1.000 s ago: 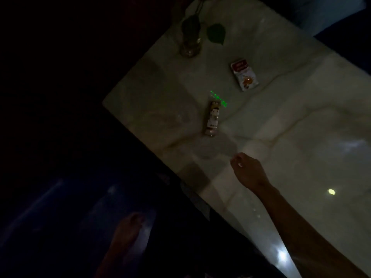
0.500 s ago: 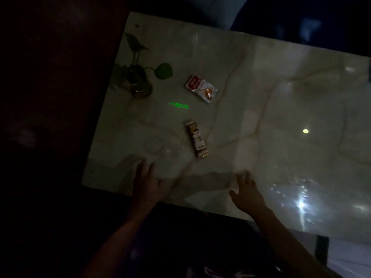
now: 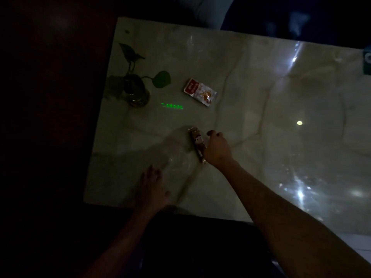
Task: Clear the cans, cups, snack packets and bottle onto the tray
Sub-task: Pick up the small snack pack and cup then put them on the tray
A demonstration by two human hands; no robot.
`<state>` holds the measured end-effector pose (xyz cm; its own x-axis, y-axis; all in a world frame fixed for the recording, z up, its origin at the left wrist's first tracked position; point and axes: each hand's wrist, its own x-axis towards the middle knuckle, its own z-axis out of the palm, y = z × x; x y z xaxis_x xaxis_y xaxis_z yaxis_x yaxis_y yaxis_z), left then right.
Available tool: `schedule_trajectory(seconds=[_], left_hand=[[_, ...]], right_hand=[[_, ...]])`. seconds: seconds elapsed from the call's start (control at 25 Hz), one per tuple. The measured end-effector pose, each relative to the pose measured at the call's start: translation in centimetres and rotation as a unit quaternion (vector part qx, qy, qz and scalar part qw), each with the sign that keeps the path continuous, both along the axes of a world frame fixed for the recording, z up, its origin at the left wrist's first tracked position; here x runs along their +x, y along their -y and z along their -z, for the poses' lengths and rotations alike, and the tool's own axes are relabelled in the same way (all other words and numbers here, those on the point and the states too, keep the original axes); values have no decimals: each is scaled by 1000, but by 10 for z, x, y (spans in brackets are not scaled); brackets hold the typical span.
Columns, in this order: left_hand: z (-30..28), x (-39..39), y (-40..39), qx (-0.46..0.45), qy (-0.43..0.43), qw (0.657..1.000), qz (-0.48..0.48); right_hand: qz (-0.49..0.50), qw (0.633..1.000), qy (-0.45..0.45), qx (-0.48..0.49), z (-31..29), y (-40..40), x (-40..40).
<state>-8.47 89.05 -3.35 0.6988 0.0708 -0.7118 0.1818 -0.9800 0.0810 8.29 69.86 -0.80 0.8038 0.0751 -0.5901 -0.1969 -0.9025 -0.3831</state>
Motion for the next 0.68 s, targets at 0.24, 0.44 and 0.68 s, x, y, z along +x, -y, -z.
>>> schedule_trajectory(seconds=[0.24, 0.44, 0.68], left_hand=[[2, -4, -2, -17, 6, 999, -38], [3, -3, -5, -28, 11, 998, -57], [5, -10, -25, -32, 26, 999, 13]], right_hand=[[19, 1000, 10, -16, 18, -25, 25], [-6, 999, 0, -41, 26, -33, 26], [-19, 998, 14, -54, 28, 9, 14]])
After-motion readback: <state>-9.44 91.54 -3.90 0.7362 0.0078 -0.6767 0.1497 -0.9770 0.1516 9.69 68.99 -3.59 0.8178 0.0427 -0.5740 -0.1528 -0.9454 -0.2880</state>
